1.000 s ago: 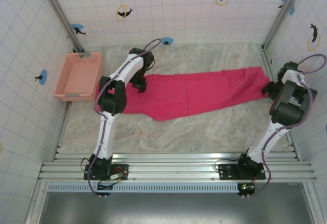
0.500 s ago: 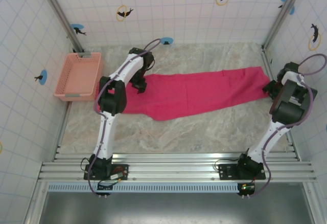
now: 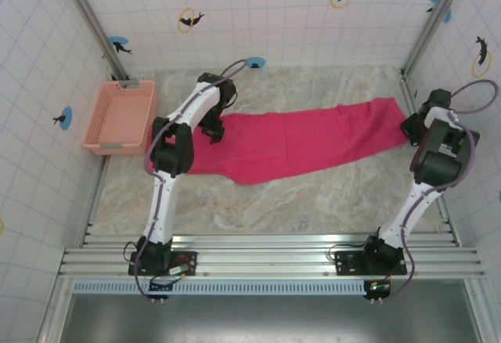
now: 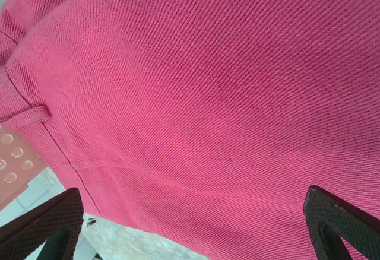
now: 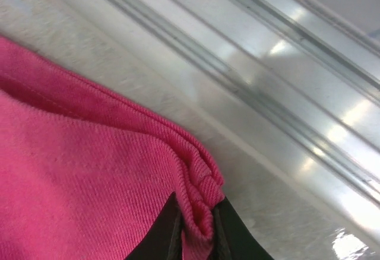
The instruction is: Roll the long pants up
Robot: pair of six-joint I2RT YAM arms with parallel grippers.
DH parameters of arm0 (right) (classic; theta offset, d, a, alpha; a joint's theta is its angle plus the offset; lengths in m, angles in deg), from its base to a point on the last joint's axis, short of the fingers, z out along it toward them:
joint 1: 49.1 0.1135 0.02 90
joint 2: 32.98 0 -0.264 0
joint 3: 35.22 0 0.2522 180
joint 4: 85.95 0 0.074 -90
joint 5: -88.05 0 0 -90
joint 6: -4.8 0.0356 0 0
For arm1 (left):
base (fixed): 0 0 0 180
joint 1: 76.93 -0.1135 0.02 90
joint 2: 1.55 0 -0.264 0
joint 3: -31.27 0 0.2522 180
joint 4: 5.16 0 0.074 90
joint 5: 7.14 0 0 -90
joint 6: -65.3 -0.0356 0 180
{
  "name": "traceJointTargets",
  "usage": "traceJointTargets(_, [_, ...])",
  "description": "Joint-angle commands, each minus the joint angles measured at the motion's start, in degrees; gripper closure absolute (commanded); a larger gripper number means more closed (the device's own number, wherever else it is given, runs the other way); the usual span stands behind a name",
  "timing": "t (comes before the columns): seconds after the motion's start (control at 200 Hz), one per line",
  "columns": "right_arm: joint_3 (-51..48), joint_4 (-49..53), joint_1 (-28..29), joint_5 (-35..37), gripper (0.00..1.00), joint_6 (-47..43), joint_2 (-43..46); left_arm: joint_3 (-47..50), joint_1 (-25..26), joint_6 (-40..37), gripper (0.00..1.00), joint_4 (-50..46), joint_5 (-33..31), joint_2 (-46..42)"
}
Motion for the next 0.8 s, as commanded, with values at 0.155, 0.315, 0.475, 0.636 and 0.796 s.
traceJointTargets(0.155, [0.4, -3.7, 5.6, 0.9, 1.00, -1.0, 15.9, -5.5, 0.5, 0.5, 0.02, -1.1, 4.4, -0.8])
traceJointTargets(0.315, [3.6, -3.2, 6.5, 1.7, 1.00, -2.9, 23.5, -10.8, 1.5, 2.3, 0.02, -0.2, 8.9, 1.6])
traceJointTargets(0.475, [6.4, -2.5, 6.6, -0.4, 1.00, -2.7, 27.9, -12.7, 4.0, 5.7, 0.02, 4.0, 16.9, 3.0])
traceJointTargets(0.636, [3.8, -2.9, 7.6, -0.3, 1.00, -2.4, 31.0, -14.6, 8.0, 9.5, 0.02, 7.6, 23.4, 5.2])
traceJointTargets(0.796, [-2.8, -6.6, 7.6, -1.5, 1.00, -0.4, 34.8, -15.1, 12.3, 14.4, 0.03, 10.9, 27.6, 8.3])
